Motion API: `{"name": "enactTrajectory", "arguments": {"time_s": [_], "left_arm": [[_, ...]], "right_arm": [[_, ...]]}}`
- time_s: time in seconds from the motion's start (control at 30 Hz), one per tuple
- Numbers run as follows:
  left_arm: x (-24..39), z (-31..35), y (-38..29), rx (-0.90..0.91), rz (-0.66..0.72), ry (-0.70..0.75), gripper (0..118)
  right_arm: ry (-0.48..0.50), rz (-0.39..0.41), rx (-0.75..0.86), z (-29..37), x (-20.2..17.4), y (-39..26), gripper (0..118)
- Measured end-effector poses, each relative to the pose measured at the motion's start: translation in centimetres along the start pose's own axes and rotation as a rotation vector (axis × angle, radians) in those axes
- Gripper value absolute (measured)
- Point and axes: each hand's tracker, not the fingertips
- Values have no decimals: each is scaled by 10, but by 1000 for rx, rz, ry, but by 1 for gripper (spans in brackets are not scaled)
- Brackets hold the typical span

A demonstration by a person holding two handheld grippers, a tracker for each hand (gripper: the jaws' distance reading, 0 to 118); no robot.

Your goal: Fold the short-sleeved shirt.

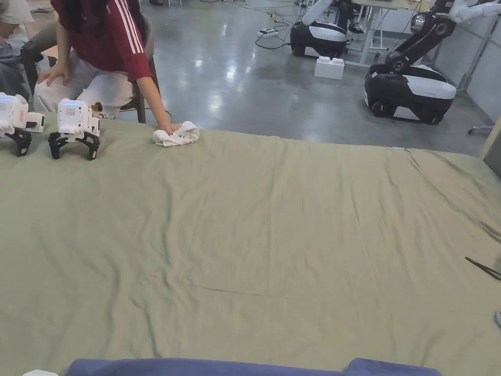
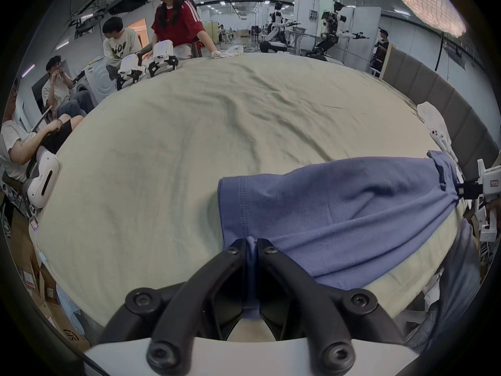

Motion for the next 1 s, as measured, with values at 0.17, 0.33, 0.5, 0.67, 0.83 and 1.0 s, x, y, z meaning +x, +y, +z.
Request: {"name": "enactTrajectory", "arguments": {"time_s": [0.17,0.33,0.5,0.67,0.83,1.0], "left_arm": [[8,17,17,101,17,8,55],[30,30,48,263,15,-4,56],[61,45,80,465,8,40,52],[92,75,100,676,-36,100,21],[105,105,104,854,-53,161,0],[101,128,99,953,-34,229,0]], "right_arm": [[-83,25,101,31,-12,20,61],[-50,-12,336,54,-36,51,62],[5,-57,599,66,-71,73,62],[-14,-92,825,87,-104,86,30],[-29,-110,991,107,-120,92,2],[-43,-118,1046,119,-127,99,1]]}}
